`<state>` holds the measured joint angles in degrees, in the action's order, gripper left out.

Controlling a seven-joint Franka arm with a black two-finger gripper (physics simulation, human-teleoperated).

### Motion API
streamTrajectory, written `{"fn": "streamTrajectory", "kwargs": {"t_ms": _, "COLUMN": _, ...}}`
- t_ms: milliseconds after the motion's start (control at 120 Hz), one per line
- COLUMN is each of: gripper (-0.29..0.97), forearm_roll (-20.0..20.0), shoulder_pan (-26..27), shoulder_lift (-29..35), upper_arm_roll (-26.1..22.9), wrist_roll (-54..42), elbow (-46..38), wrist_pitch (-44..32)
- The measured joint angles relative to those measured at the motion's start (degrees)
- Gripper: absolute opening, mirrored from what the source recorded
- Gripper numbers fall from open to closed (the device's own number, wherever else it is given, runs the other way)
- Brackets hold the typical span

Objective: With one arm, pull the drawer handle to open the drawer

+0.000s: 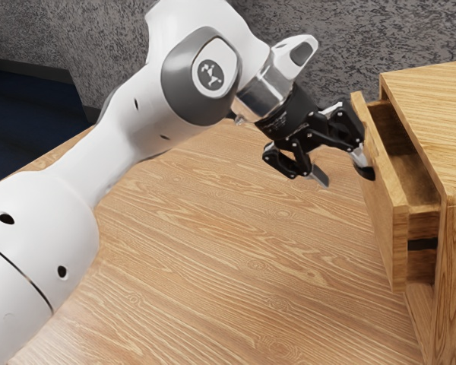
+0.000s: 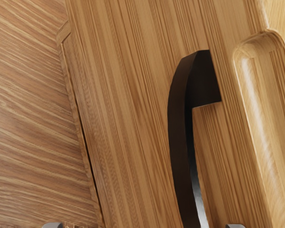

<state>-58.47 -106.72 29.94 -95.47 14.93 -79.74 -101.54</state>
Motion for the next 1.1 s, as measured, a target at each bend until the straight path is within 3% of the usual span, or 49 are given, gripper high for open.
{"fn": "streamTrajectory", "kwargs": {"t_ms": 142, "gripper": 0.4, "forearm_roll": 0.4, "shoulder_pan": 2.3, "shoulder_lift": -0.7, "upper_arm_roll": 2.0, "wrist_roll": -0.1, "elbow": -1.7, "wrist_pitch": 0.0}}
{"fn": "streamTrajectory", "kwargs": {"t_ms": 400, "gripper": 0.4, "forearm_roll": 3.2, "shoulder_pan": 16.6, "shoulder_lift": -3.7, "upper_arm_roll": 16.8, "wrist_roll": -0.4, "elbow": -10.6, "wrist_pitch": -0.1}}
{"fn": "streamTrajectory", "kwargs": {"t_ms": 792, "gripper": 0.4, "forearm_roll": 6.1, "shoulder_pan": 26.8, "shoulder_lift": -3.9, "upper_arm_roll": 28.6, "wrist_roll": -0.5, "elbow": -17.7, "wrist_pitch": -0.1}}
{"fn": "streamTrajectory", "kwargs": {"t_ms": 958, "gripper": 0.4, "forearm_roll": 7.0, "shoulder_pan": 29.1, "shoulder_lift": -3.8, "upper_arm_roll": 31.5, "wrist_roll": -0.6, "elbow": -19.6, "wrist_pitch": -0.1}}
{"fn": "streamTrajectory", "kwargs": {"t_ms": 1100, "gripper": 0.4, "forearm_roll": 8.1, "shoulder_pan": 34.8, "shoulder_lift": -3.7, "upper_arm_roll": 38.1, "wrist_roll": -0.7, "elbow": -22.1, "wrist_pitch": -0.1}}
